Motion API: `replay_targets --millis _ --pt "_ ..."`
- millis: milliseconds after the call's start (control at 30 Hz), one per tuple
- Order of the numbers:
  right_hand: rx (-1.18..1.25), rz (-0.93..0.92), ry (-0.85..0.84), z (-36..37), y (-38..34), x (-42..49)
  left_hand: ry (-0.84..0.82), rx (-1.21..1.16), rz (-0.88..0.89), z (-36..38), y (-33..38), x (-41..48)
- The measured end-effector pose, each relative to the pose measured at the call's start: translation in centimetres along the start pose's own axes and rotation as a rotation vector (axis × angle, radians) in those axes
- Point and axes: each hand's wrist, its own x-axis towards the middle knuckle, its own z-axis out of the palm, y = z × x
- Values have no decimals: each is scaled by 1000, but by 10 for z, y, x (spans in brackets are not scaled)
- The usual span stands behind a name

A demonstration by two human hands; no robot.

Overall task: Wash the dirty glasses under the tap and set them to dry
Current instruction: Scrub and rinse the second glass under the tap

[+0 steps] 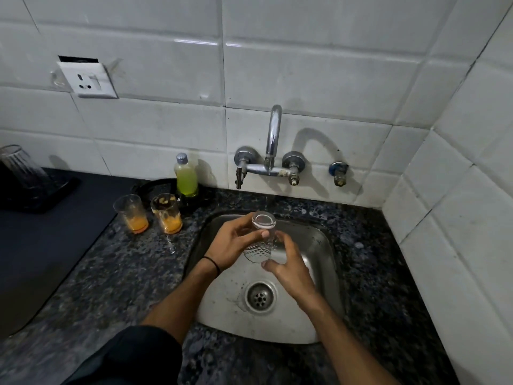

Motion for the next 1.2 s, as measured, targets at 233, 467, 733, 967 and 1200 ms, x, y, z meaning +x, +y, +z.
replay_targets --millis 233,467,733,967,1200 --pt "134 -141 79 17 -18 3 75 195 40 -5 7 -11" --pt "452 -163 -135 73 -72 19 277 330 -30 -85 37 -33" --pt "935 276 -535 216 -178 35 680 204 -36 -260 60 -99" --pt "912 422 -666 366 -274 79 1015 181 -228 -433 22 -137" --pt "821 338 -533 508 -354 155 1075 350 -408 -575 -36 -135"
